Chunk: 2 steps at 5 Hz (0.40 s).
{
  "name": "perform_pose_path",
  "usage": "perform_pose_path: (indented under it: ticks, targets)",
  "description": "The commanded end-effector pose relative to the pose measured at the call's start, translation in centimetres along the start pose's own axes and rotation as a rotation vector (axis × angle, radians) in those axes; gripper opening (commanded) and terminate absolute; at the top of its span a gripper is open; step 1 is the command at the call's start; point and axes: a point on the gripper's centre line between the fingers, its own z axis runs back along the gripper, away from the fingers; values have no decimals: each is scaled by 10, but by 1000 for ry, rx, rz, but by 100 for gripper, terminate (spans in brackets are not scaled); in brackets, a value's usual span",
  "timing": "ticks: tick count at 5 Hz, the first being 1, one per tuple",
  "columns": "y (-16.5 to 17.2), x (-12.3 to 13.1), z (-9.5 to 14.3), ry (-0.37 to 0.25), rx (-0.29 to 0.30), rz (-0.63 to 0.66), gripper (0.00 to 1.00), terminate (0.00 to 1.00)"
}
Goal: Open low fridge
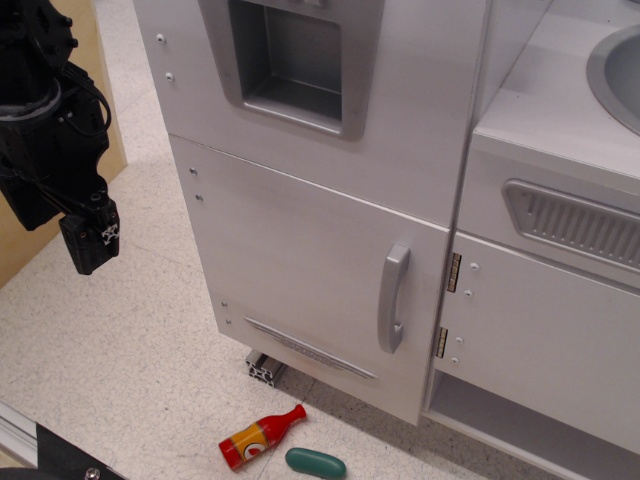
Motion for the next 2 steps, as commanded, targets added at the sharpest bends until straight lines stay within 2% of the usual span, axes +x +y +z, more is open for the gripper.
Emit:
perform_pose_path:
  ticks: [1,2]
  targets:
    - [0,0,0,0,0,0,100,0]
    - [-36,26,-17,-44,-47,-6,100,0]
